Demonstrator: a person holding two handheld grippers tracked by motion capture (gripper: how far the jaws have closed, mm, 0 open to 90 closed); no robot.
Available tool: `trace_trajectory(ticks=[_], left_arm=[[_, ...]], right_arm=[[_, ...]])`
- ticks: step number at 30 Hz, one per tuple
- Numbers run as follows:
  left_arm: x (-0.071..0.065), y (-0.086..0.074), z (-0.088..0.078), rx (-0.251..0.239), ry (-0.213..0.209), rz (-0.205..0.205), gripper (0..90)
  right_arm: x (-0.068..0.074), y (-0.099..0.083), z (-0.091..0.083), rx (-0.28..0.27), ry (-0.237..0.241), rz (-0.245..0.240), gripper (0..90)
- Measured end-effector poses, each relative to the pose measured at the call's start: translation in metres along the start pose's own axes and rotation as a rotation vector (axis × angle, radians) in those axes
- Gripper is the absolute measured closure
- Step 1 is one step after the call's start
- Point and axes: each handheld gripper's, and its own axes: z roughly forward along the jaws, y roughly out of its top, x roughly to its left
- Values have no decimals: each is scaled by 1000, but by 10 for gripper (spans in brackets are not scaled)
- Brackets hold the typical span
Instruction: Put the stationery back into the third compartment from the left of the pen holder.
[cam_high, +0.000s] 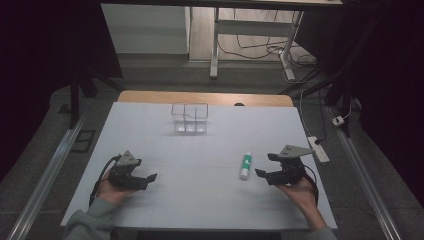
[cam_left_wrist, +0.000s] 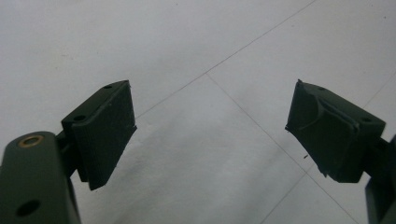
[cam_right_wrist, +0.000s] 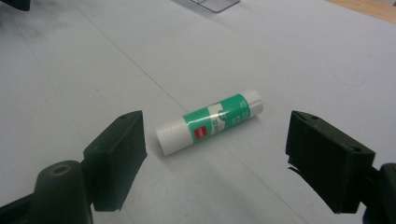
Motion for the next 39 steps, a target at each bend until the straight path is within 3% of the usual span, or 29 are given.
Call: trace_trajectory(ticks=[7, 15, 19, 22, 26, 33, 39], left_arm=[[0, 0, 0, 3, -2, 2, 153], [-1, 0, -1, 8, -1, 3, 152], [-1, 0, -1, 5, -4, 11, 152], [-2, 0, -2, -1, -13, 16, 152], [-3, 0, -2, -6, -26, 20, 152], [-4, 0, -3, -12, -50, 18, 153], [-8, 2, -1, 6, -66, 43, 155]], right_arm=[[2, 6, 6, 24, -6, 6, 201], [20, 15, 18, 58, -27, 19, 200], [35, 19, 32, 108, -71, 30, 196], [40, 21, 38, 114, -81, 40, 197], [54, 29, 51, 154, -163, 42, 202], [63, 36, 61, 188, -243, 133, 212], [63, 38, 55, 209, -323, 235, 220]])
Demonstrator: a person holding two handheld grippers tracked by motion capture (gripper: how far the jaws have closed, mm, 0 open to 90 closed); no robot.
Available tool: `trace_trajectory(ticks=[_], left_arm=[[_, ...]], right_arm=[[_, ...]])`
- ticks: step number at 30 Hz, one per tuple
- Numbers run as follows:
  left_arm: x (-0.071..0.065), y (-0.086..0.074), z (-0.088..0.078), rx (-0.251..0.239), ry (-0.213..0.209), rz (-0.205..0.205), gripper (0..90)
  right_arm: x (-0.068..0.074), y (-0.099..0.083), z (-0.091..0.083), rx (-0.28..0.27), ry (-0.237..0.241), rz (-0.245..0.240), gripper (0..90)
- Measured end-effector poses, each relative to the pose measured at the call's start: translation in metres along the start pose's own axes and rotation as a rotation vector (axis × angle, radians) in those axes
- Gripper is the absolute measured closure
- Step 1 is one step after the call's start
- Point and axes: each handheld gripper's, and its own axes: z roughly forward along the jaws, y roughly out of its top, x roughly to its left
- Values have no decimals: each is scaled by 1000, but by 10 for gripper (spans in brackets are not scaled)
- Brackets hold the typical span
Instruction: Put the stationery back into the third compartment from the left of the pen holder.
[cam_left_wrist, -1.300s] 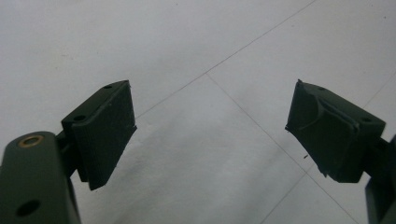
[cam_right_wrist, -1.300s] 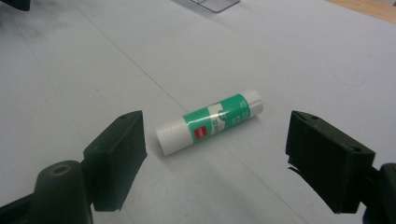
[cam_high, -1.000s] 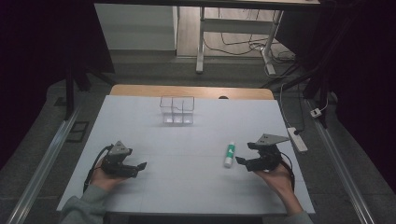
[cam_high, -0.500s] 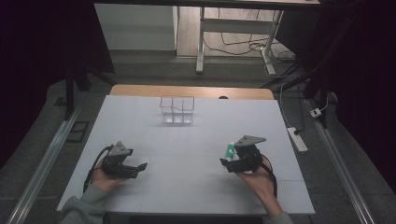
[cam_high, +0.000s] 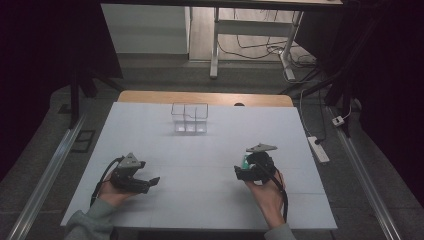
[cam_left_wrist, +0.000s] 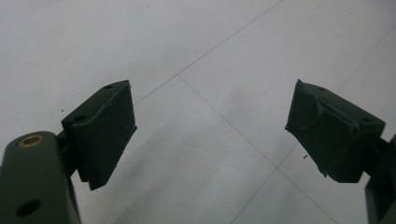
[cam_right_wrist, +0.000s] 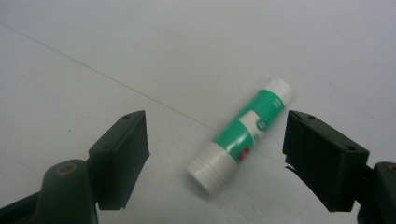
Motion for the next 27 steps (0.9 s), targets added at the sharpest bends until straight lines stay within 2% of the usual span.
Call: trace_trajectory(ticks=[2, 3, 5, 6, 7, 10, 11, 12, 13, 19, 24, 27], left_arm=[[-1, 0, 0, -4, -7, -3, 155], [-1, 0, 0, -4, -8, -1, 156], [0, 0, -1, -5, -10, -5, 157], [1, 1, 0, -7, -10, -11, 158], [1, 1, 0, -7, -9, -15, 158], [2, 1, 0, -8, -8, -15, 159], [2, 1, 0, -12, -9, -15, 163], [2, 1, -1, -13, -9, -15, 164], [2, 1, -1, -14, -9, -14, 165], [1, 1, -1, -8, -16, -10, 165], [2, 1, 1, -4, -18, -12, 167], [3, 1, 1, -10, -19, -17, 168]], right_arm=[[-1, -1, 0, 3, -11, 10, 220], [-5, -2, 0, 11, -31, 38, 221], [-7, -2, 0, 10, -33, 55, 222], [-9, -2, 3, 22, -33, 91, 223], [-9, -2, 3, 22, -33, 91, 223], [-11, 0, 10, 48, -47, 110, 224], [-11, 2, 12, 64, -59, 137, 234], [-11, 2, 12, 64, -59, 137, 234], [-12, 3, 14, 78, -75, 159, 248], [-8, 4, 22, 116, -104, 180, 281], [-3, 8, 23, 129, -113, 177, 383], [0, 9, 25, 148, -115, 178, 407]])
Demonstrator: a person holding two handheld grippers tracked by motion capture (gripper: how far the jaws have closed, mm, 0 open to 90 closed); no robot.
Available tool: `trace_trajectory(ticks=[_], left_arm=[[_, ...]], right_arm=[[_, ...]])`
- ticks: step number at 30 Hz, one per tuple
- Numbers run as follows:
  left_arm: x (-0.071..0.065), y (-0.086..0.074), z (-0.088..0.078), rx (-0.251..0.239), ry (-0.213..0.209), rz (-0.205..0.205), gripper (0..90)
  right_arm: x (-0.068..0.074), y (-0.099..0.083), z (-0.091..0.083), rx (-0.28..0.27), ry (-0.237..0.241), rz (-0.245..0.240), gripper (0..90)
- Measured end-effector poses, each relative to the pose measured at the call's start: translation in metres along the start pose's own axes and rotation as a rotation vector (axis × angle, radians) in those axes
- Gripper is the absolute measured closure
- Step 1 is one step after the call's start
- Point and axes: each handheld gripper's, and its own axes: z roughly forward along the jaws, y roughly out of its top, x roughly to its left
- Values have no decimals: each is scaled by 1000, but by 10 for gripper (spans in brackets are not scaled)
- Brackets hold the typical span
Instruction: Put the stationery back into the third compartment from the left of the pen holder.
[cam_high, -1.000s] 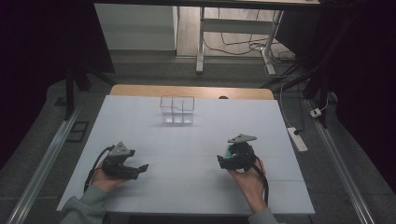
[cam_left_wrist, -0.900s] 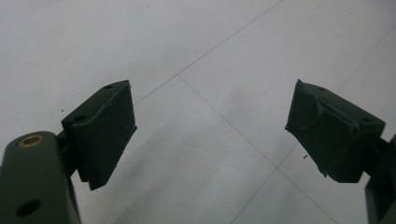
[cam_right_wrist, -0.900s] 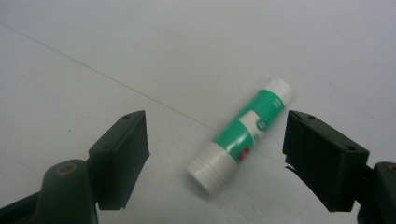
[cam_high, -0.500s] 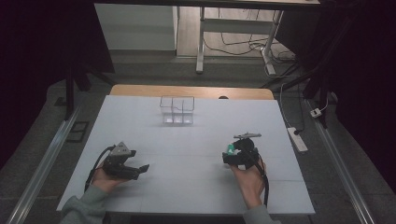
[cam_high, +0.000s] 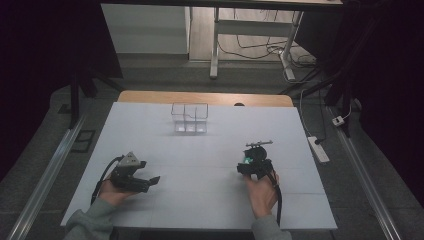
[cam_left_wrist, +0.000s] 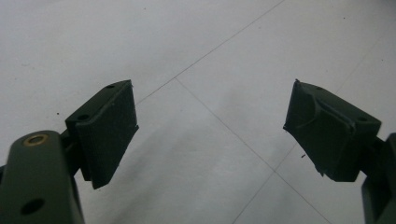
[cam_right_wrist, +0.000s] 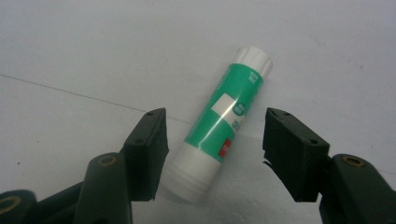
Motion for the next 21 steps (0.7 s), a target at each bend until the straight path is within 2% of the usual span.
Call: trace_trajectory(ticks=[5, 9, 12, 17, 21], left_arm=[[0, 0, -1, -10, -6, 0, 170], [1, -1, -3, -14, -7, 2, 170], [1, -1, -3, -17, -7, -4, 169], [1, 0, -3, -16, -5, -1, 169], [1, -1, -3, -17, -6, -1, 168]], right_arm=[[6, 0, 2, 22, -11, 17, 423], [8, -2, 10, 62, -32, 19, 454], [9, -4, 13, 61, -48, 26, 494], [9, -5, 17, 74, -19, 50, 539], [12, -6, 18, 67, -49, 48, 612]])
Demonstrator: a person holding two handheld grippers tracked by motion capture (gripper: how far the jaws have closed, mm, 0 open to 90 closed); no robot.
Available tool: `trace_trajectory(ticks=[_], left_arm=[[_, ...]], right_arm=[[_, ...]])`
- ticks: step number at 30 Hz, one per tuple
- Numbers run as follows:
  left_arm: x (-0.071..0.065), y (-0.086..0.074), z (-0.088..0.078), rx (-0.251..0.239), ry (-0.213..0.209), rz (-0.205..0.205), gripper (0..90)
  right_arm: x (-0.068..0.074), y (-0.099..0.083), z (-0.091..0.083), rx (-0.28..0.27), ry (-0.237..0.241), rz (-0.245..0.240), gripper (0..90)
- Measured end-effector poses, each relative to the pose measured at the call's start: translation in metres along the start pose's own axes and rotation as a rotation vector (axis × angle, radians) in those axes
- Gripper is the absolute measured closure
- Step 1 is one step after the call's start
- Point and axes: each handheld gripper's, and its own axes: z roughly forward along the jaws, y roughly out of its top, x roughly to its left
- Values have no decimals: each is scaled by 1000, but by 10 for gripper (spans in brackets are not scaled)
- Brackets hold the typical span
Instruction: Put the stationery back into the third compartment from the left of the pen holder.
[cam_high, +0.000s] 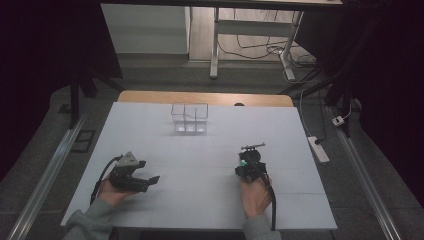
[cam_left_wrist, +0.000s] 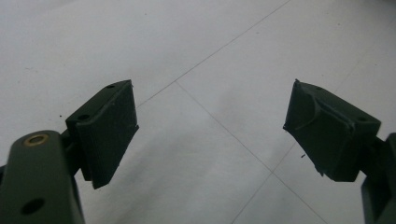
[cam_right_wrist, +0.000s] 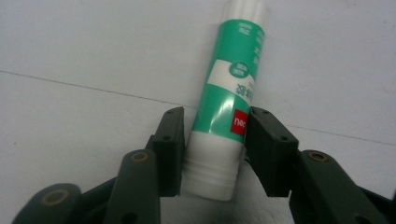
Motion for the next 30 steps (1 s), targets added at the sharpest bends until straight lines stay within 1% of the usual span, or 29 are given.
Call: trace_trajectory(ticks=[1, 4, 7, 9, 10, 12, 14, 15, 19, 20, 21, 24, 27, 28, 29, 30], left_arm=[[0, 0, 0, -2, -1, -1, 169], [0, 0, 0, -1, -1, -3, 169], [0, 0, 0, 2, 1, 0, 169], [0, 0, 1, 4, 2, -2, 168], [0, 0, 1, 5, 3, 0, 168], [0, 0, 1, 7, 4, 2, 167], [-1, 0, 1, 8, 7, 7, 166], [-1, 0, 1, 7, 8, 9, 166], [-3, 0, 2, 5, 10, 19, 164], [-3, 0, 1, 4, 10, 20, 164], [-3, 0, 1, 1, 11, 14, 164], [-3, 0, 1, 0, 9, 11, 163], [-4, 0, 1, 0, 19, 27, 162], [-5, 0, 2, -2, 21, 31, 162], [-5, 0, 2, -3, 24, 34, 162], [-6, 1, 2, -1, 28, 39, 162]], right_arm=[[0, 0, 0, -5, 1, 4, 636], [-1, 0, 0, -4, 5, 14, 642], [-1, -1, -2, -14, 9, 4, 644], [-2, -2, -6, -38, 28, 0, 645], [-2, -2, -6, -38, 28, 0, 645], [-3, -2, -10, -57, 37, -6, 645], [-6, -1, -17, -71, 67, -21, 645], [-6, -1, -17, -71, 67, -21, 645], [-9, -1, -25, -107, 93, -42, 645], [-10, -1, -28, -115, 107, -55, 645], [-10, -1, -28, -115, 107, -55, 645], [-11, 0, -32, -115, 125, -88, 645], [-13, 0, -35, -118, 154, -125, 645], [-16, 0, -37, -123, 170, -155, 645], [-16, 0, -37, -123, 170, -155, 645], [-17, 0, -37, -130, 183, -167, 645]])
